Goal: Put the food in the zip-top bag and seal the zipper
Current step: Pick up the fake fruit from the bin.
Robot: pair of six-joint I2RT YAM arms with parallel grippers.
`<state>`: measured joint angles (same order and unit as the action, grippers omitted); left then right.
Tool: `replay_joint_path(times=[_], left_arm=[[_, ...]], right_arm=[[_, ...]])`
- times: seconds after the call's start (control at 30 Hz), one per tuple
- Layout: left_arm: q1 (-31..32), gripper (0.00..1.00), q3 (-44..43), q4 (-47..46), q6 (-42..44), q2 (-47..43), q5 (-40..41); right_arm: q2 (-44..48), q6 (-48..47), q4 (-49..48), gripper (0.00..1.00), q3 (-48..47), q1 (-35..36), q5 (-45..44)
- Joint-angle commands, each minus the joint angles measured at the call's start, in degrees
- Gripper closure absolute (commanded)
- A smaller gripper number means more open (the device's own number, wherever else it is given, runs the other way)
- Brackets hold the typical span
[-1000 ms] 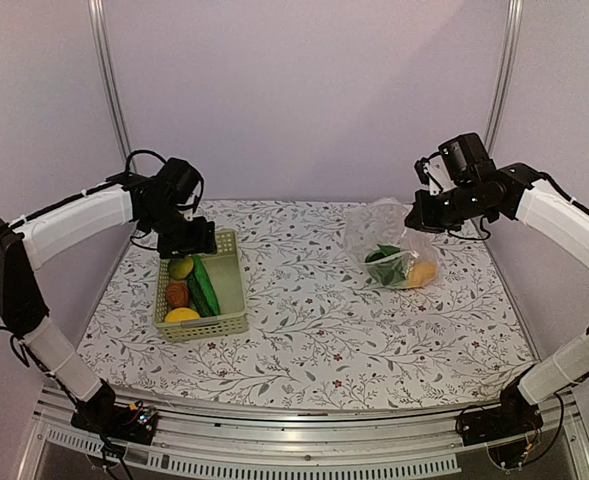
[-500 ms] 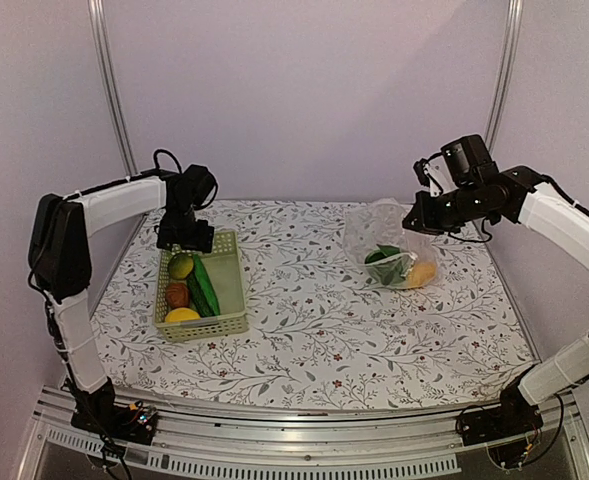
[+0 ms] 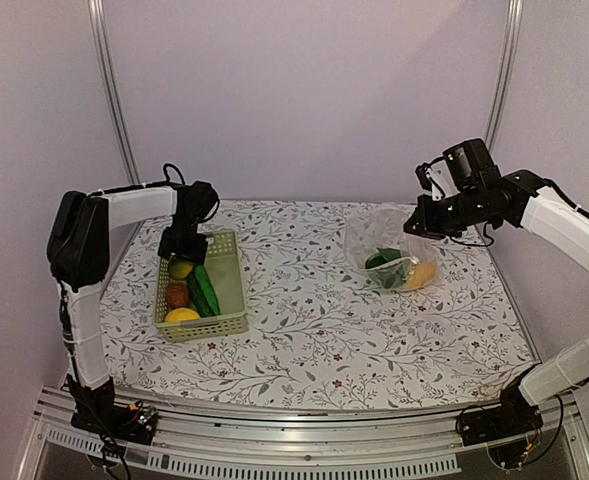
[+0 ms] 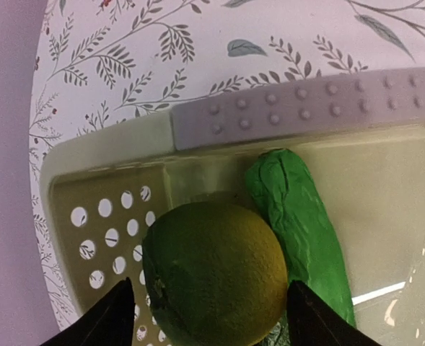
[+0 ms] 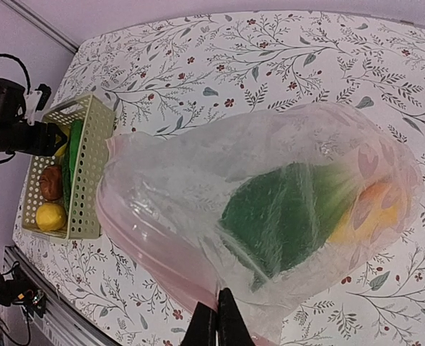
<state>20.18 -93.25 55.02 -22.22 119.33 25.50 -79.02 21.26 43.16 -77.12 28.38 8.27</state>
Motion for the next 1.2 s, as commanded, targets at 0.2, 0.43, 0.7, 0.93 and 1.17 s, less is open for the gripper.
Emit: replay_joint_path(times=[0.2, 0.43, 0.7, 0.93, 1.17], left_arm=[[-1.34, 0.43, 0.58, -2.45, 1.71, 1.38, -1.13], [-1.12, 0.5, 1.32, -1.45, 0.82, -2.96, -3.0], [-0.15, 0.57, 2.83, -0.08, -1.39, -11.49, -8.81], [5.19, 0.56, 0.05, -3.47, -2.55, -19.16, -21.08], [15.25, 0.57, -4.64, -15.85, -3.66, -21.63, -34.12]], right_arm=[[0.85, 0.98, -0.97, 1.0, 0.48, -0.21, 0.75], [0.63, 1.07, -1.14, 1.0, 0.39, -0.17, 0.94], [0.49, 1.07, -1.49, 1.0, 0.39, -0.16, 1.16], [0.54, 1.0, -1.29, 1.0, 0.48, -0.16, 1.7], [0.32, 1.05, -0.89, 1.0, -0.27, -0.09, 2.69]])
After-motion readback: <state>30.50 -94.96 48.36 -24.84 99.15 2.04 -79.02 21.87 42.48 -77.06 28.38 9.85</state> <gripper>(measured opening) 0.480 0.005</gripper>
